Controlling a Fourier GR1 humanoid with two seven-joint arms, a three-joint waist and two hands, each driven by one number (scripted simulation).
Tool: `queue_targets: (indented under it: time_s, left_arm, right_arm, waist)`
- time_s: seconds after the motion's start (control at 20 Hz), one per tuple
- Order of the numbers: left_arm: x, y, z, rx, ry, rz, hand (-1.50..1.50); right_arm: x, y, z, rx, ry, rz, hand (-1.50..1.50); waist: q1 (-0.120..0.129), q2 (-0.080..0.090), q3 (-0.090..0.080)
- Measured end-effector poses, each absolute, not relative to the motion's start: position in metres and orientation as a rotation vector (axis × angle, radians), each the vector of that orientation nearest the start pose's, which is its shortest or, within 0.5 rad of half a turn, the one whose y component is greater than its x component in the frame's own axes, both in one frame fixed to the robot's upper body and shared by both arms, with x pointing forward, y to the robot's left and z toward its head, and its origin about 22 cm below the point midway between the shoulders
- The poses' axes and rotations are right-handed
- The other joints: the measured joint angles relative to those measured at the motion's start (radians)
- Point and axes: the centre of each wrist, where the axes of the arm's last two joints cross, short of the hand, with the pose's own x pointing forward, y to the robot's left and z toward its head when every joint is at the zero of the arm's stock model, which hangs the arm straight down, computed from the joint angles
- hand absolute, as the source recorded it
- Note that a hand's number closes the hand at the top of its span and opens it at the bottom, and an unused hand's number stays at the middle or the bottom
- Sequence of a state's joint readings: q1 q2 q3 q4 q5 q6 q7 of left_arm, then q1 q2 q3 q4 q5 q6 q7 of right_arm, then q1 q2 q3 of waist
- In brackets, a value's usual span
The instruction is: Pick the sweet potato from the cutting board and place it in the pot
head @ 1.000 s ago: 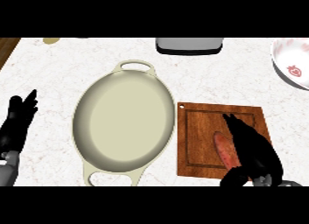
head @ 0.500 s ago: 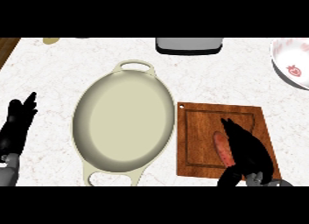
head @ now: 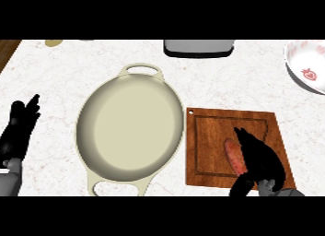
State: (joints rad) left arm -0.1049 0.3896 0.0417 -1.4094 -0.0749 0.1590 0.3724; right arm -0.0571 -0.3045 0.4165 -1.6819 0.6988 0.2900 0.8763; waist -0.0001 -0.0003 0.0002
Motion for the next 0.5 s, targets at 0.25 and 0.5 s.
queue_targets:
  time_s: [0.25,0.5]
  left_arm:
    - [0.268,0.334,0.029,0.528,-1.155,-0.100,0.00]
    - [0.267,0.327,0.025,0.526,-1.159,-0.103,0.00]
  right_arm:
    - [0.238,-0.192,0.030,-0.731,-0.707,0.993,-1.50]
    - [0.239,-0.190,0.023,-0.727,-0.730,0.996,1.50]
  waist:
    - [0.000,0.000,0.000]
    - [0.000,-0.001,-0.001]
